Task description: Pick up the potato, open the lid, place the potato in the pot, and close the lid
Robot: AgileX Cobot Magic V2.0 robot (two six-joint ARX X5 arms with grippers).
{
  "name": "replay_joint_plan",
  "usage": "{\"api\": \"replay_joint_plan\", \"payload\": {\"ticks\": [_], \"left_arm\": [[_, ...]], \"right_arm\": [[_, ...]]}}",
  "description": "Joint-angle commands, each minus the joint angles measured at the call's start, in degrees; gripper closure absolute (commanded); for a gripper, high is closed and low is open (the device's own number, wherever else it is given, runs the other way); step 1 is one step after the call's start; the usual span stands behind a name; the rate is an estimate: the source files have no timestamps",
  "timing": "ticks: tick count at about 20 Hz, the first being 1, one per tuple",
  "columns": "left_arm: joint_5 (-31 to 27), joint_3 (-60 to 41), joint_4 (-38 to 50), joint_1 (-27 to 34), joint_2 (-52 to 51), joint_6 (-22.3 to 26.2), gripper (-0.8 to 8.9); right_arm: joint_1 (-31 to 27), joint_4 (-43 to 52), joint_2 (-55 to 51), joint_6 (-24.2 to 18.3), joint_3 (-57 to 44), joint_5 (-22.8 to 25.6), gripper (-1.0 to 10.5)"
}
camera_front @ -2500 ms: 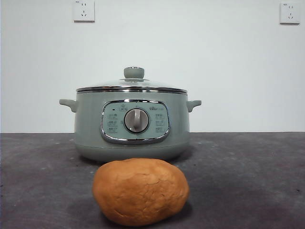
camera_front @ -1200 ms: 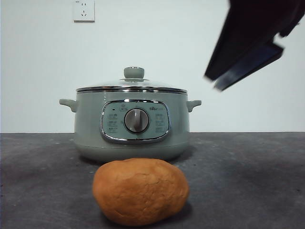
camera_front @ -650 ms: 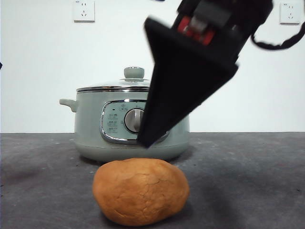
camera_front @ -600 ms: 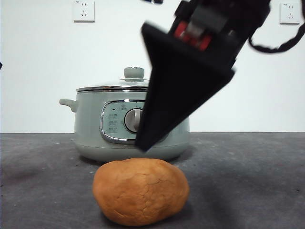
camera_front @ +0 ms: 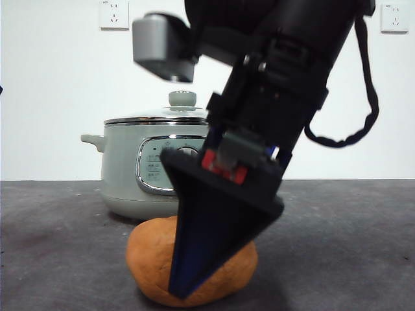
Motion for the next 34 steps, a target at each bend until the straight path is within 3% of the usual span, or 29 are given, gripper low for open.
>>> {"api": "replay_joint_plan", "payload": {"ticks": [1,3,5,6,9,13,17,22,24,29,30,32,34], "left_arm": [[0.0,0.1,-0.5,-0.1,0.2,1.5,8.18],[0.0,0.1,-1.0,-0.1,0.3,2.2,8.18],[0.0,0.1,-1.2,-0.1,0.3,2.4,8.18],[0.0,0.1,-1.2,-0.1,0.3,2.4,8.18],[-0.2,0.1,-1.0,-0.1,0.5,2.6,8.18],[-0.2,1.8,-0.4,-1.7,3.3,2.6,8.19],[-0.4,9.1,-2.4,-5.5,11.0,2.6,8.19],[-0.8,22.4,-8.0,-11.2,23.7,2.7,8.18],[-5.0,28.9,-11.2,-13.8,28.9,3.6,8.16],[-13.1,48.8,-21.5,-19.3,44.1,9.0,7.98],[-14.9,53.4,-23.8,-20.2,47.4,9.2,7.2],[-18.2,62.9,-28.5,-21.8,54.5,10.2,4.41],[-21.2,70.8,-31.1,-22.9,60.3,11.5,3.22]], "right_arm": [[0.1,0.3,1.0,-0.3,0.0,-1.3,4.2],[0.1,0.3,1.2,-0.4,0.0,-1.2,6.1],[0.1,0.2,1.2,-0.4,0.0,-1.3,9.2],[0.0,0.3,1.2,-0.3,0.0,-1.3,9.5],[0.0,0.9,1.1,3.4,0.0,-1.2,9.5],[-0.5,-5.0,-2.0,15.6,1.9,-0.9,9.5],[-0.9,-16.0,-10.0,19.4,4.6,0.0,9.5],[-0.9,-30.9,-22.2,28.2,7.7,9.5,9.5],[-0.9,-35.4,-26.9,31.8,8.3,13.4,9.5],[-0.9,-34.8,-36.3,41.2,8.3,14.8,9.5],[-0.9,-34.1,-37.4,42.8,8.3,15.1,9.5],[-0.9,-32.7,-38.6,45.2,8.3,17.0,9.5],[-0.9,-31.2,-38.8,46.1,8.3,19.5,9.5]]}}
